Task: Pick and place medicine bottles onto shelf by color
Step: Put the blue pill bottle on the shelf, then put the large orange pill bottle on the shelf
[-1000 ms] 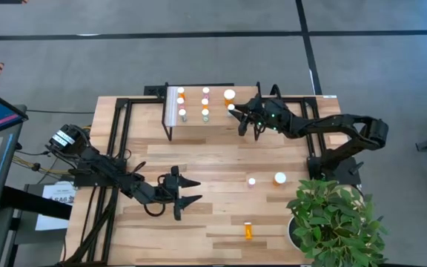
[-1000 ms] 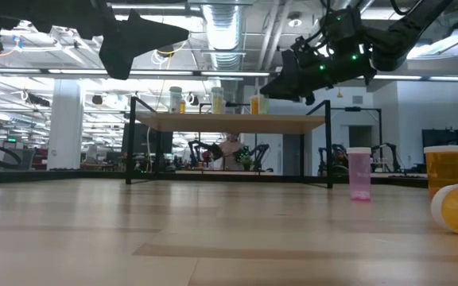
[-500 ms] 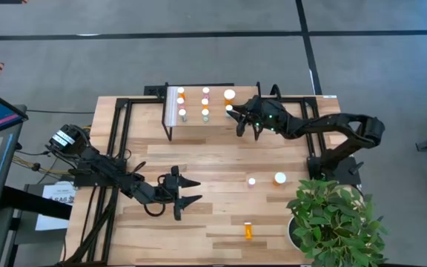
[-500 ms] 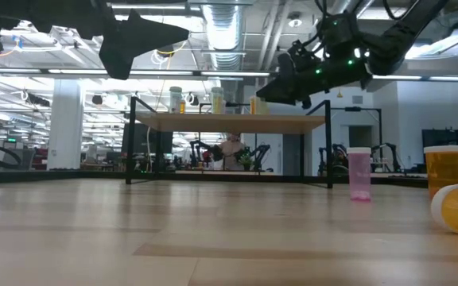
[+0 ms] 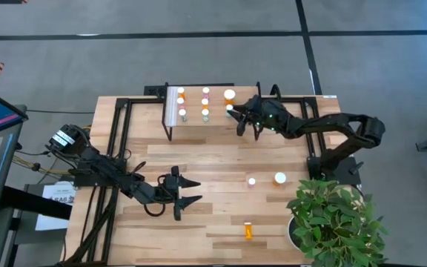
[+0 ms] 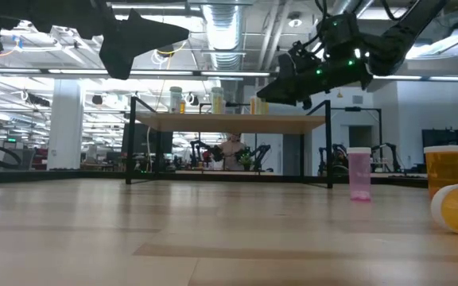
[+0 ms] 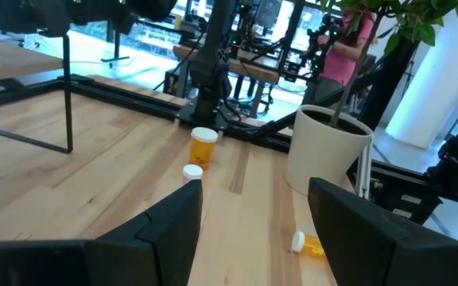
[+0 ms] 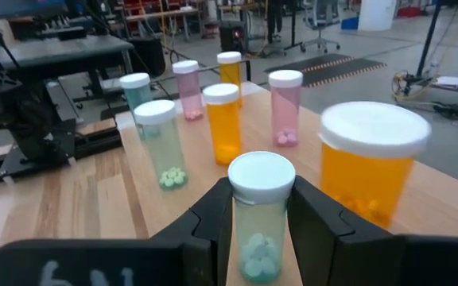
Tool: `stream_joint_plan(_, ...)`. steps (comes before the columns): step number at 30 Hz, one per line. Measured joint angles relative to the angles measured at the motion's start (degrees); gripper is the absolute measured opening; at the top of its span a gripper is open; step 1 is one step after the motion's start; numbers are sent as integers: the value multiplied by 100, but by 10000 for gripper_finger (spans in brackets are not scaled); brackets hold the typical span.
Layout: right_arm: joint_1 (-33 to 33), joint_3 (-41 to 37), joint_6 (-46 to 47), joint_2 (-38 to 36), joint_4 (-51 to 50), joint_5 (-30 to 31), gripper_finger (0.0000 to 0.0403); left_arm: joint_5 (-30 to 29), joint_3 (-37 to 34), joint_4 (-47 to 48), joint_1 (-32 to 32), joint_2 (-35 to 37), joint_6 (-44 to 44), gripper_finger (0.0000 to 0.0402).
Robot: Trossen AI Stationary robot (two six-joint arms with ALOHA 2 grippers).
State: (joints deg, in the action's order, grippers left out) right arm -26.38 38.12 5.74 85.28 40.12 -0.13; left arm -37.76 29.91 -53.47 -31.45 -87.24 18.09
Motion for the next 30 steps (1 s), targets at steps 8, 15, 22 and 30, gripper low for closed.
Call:
stream_joint_plan(8, -1, 1, -21, -120, -277, 1, 120, -2, 2, 2, 1, 0, 2, 218)
stream_joint_plan(15, 12, -5, 25, -55, -393, -132, 165, -7, 2, -2, 1, 0, 2, 218)
stream_joint_plan(22, 12, -3, 149, -55, -369, -137, 222, -2, 2, -2, 1, 0, 4, 218)
stream_joint_plan(30, 16, -3, 195, -584, -719, -290, 244, 1, 2, -1, 0, 0, 6, 218)
